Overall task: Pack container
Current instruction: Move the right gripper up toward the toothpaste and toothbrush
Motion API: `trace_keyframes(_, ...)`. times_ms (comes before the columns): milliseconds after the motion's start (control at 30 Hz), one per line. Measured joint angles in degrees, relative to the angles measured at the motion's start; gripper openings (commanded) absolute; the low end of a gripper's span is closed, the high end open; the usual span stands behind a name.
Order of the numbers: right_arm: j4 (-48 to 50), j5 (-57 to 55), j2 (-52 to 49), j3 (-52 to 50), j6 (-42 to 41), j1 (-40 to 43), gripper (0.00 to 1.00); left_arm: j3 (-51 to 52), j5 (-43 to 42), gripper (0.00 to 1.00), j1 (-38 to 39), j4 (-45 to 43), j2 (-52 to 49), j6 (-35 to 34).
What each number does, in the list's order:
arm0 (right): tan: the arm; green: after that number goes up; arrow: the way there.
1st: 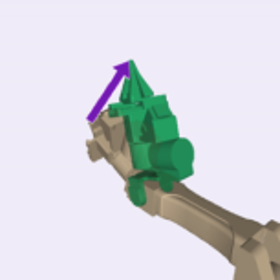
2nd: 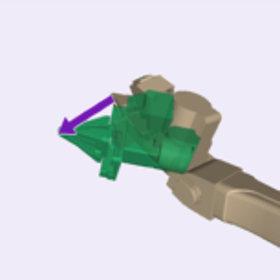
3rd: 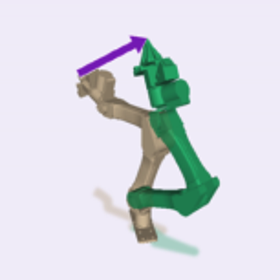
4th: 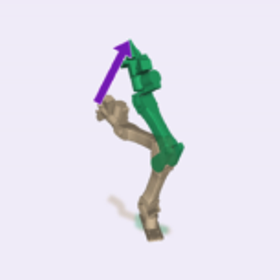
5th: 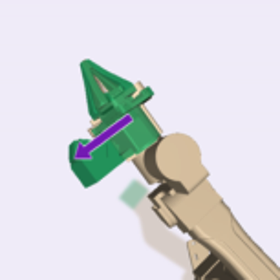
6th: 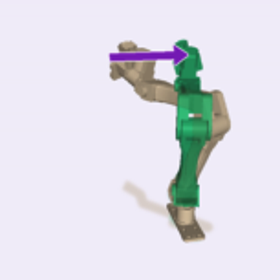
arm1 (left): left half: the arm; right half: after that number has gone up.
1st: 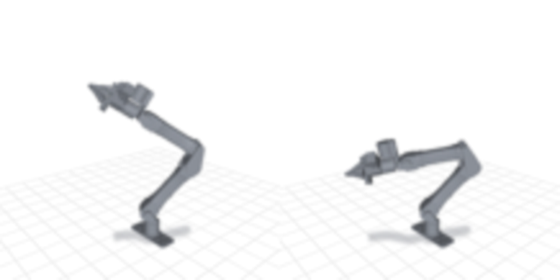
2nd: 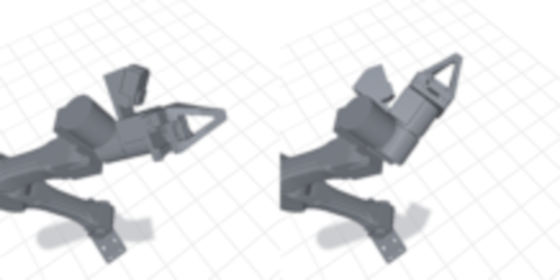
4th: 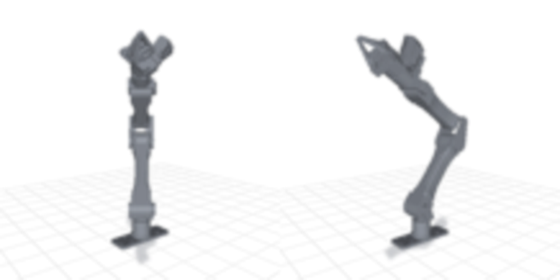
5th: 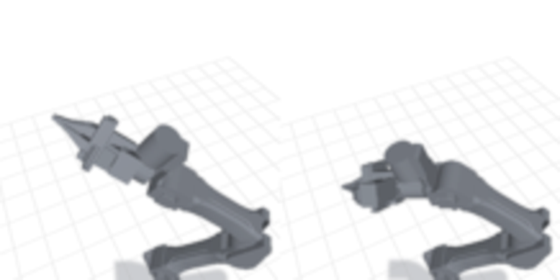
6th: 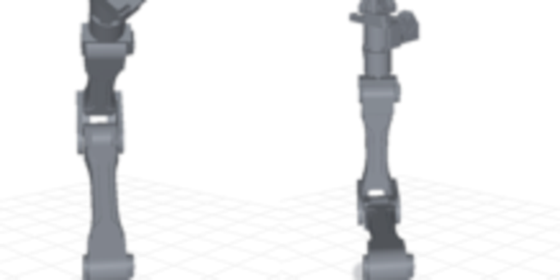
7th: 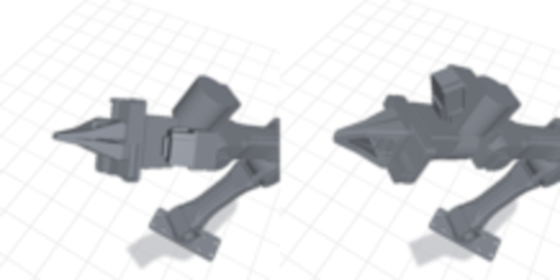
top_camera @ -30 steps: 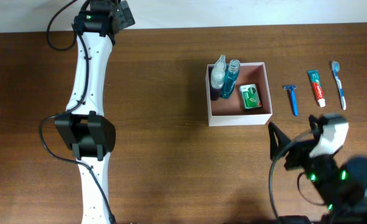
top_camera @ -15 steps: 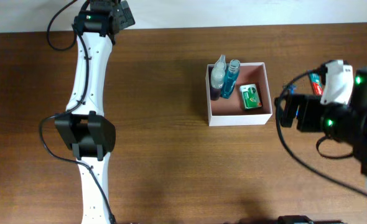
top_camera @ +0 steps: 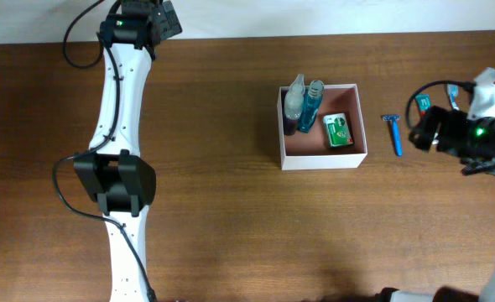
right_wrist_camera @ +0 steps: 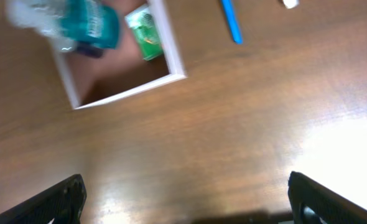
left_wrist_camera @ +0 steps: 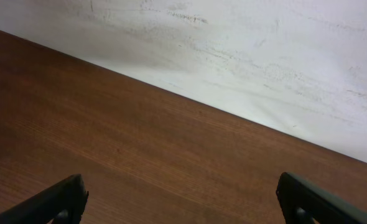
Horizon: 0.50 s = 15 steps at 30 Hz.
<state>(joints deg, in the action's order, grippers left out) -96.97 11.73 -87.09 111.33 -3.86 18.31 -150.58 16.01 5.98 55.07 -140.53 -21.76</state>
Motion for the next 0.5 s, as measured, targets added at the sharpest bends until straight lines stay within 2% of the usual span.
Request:
trace_keyframes(133, 0.00, -0.35, -4.52, 0.00, -0.02, 2.78, 0.99, 0.00, 0.00, 0.99, 0.00, 0.02, 0.00, 0.00)
trace_keyframes(500, 1.62, -0.48, -11.96, 0.00, 0.02, 2.95, 0.99, 0.00, 0.00, 0.99, 0.00, 0.00, 0.00, 0.00)
